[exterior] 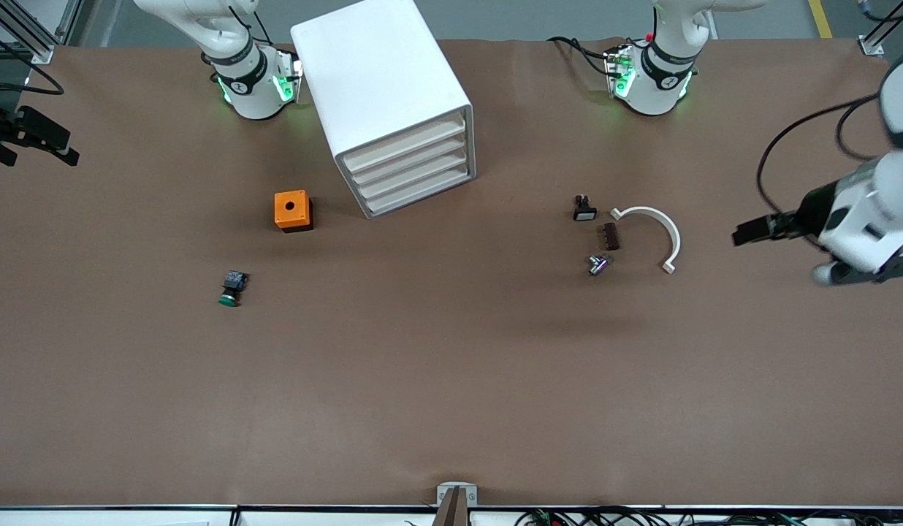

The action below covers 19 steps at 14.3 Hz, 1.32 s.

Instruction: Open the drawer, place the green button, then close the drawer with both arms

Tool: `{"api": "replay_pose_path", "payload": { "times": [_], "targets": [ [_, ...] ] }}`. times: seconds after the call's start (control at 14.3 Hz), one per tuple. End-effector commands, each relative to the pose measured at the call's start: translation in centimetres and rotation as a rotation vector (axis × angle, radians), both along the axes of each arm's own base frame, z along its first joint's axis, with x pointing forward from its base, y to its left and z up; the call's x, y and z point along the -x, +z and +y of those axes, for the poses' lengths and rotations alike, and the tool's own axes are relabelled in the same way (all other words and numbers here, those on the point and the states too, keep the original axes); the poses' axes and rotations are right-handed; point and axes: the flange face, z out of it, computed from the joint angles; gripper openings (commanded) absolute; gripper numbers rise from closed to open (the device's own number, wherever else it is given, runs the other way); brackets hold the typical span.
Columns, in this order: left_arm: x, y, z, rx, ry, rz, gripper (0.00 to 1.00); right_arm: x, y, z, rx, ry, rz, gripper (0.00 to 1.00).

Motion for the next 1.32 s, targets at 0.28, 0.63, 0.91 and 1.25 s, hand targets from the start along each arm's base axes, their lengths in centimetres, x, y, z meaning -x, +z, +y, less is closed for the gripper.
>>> {"api": "replay_pose_path", "payload": {
  "times": [0.28, 0.63, 0.91, 1.25],
  "targets": [
    [-2.9, -8.3, -6.8, -0.044, 0.225, 0.072, 1.0, 0.5, 0.6, 0.0, 0.015, 0.0, -0.003, 1.0],
    [-2.5, -11.9, -13.1, -0.062, 0.433, 0.148, 1.0, 0.5, 0.6, 0.0, 0.015, 0.0, -0.005, 1.0],
    [-1.3, -14.6, -18.0, -0.046, 0.638, 0.304, 1.0, 0.5, 0.6, -0.1, 0.017, -0.002, -0.006, 1.0],
    [2.2, -19.4, -23.6, -0.115, 0.809, 0.631, 1.0, 0.3, 0.5, -0.2, 0.016, -0.006, -0.006, 1.0]
  ]
}}
